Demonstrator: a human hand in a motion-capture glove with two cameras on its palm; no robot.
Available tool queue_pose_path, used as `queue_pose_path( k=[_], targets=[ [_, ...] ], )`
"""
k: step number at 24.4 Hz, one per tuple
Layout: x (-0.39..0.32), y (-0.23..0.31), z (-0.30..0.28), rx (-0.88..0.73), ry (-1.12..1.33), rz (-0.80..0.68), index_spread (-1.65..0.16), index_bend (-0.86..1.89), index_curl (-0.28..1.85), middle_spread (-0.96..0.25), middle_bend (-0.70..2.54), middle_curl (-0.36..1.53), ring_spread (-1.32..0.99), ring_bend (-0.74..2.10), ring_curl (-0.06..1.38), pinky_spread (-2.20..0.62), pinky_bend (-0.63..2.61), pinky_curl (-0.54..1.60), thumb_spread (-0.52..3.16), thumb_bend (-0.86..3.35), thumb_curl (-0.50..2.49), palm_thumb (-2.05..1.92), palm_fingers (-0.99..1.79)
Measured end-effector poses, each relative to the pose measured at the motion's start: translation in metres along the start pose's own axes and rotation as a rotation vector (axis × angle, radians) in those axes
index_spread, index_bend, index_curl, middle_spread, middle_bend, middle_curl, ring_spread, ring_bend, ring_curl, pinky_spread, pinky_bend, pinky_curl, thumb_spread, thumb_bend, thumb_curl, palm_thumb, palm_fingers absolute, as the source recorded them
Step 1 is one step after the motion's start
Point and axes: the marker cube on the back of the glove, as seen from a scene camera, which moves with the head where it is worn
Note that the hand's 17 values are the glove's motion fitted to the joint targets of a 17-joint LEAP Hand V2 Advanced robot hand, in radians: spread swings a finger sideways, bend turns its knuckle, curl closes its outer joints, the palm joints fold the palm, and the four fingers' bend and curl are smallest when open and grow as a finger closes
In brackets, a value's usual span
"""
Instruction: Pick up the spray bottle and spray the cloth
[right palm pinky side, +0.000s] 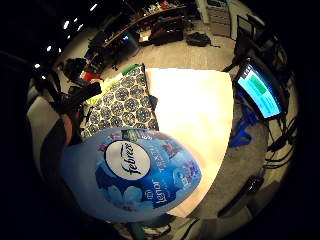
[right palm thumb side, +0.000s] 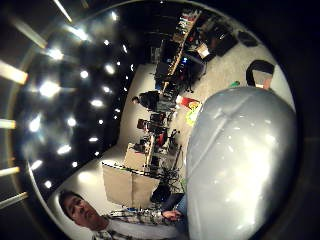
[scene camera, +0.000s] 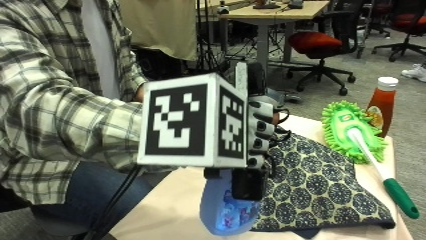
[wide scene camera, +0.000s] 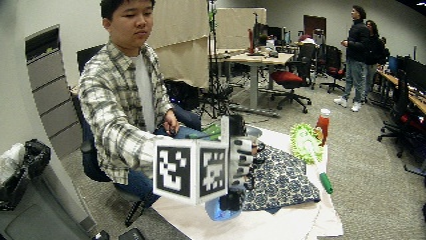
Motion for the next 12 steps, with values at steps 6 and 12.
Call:
queue_pose_path(
  k=[6,12],
  targets=[
    [-0.030,0.002,0.020,-0.114,0.215,-0.055,-0.25,0.34,0.57,-0.14,0.63,0.56,-0.19,0.72,0.51,-0.17,0.40,0.45,0.06,-0.03,0.77,1.09,1.34],
    [-0.042,0.007,0.044,-0.244,0.402,-0.065,-0.25,0.34,0.58,-0.15,0.63,0.55,-0.19,0.72,0.51,-0.17,0.41,0.45,0.05,-0.03,0.77,1.08,1.35]
  ],
)
